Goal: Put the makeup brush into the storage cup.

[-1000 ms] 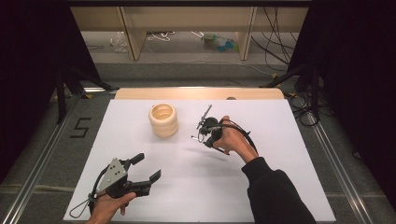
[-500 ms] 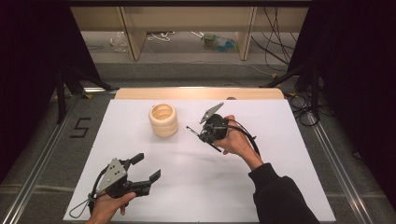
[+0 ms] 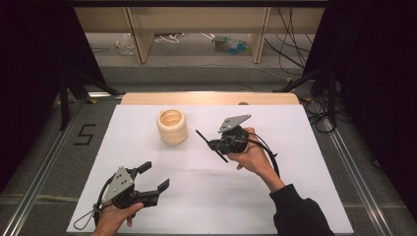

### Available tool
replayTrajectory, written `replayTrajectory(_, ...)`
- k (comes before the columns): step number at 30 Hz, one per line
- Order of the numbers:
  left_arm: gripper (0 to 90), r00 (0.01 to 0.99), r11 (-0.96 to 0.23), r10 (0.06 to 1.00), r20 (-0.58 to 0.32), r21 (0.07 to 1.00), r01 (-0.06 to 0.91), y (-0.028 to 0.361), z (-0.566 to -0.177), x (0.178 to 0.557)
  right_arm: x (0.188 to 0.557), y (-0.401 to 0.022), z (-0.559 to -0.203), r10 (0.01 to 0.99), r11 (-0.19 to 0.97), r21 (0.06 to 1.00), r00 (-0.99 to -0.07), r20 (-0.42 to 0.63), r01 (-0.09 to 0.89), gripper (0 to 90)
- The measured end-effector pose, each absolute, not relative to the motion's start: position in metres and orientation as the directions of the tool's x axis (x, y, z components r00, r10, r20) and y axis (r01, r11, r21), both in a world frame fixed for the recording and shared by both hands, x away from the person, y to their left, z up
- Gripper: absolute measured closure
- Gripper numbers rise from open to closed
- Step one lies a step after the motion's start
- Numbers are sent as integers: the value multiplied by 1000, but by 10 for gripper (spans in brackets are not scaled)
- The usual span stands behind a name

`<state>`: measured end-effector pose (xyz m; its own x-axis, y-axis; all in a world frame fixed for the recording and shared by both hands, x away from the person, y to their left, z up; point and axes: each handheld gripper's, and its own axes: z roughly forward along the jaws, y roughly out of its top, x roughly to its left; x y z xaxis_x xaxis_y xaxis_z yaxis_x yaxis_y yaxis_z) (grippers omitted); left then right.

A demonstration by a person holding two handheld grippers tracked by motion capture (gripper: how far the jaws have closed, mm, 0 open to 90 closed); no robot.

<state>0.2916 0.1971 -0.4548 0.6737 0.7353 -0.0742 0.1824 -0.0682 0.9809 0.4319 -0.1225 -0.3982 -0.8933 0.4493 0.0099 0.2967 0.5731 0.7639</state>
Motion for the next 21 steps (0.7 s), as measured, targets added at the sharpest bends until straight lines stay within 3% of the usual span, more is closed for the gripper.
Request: replayTrajectory(21, 158, 675, -80, 734, -76, 977, 197, 195, -456, 291, 408, -122, -412, 436, 449, 847, -897, 69, 283, 839)
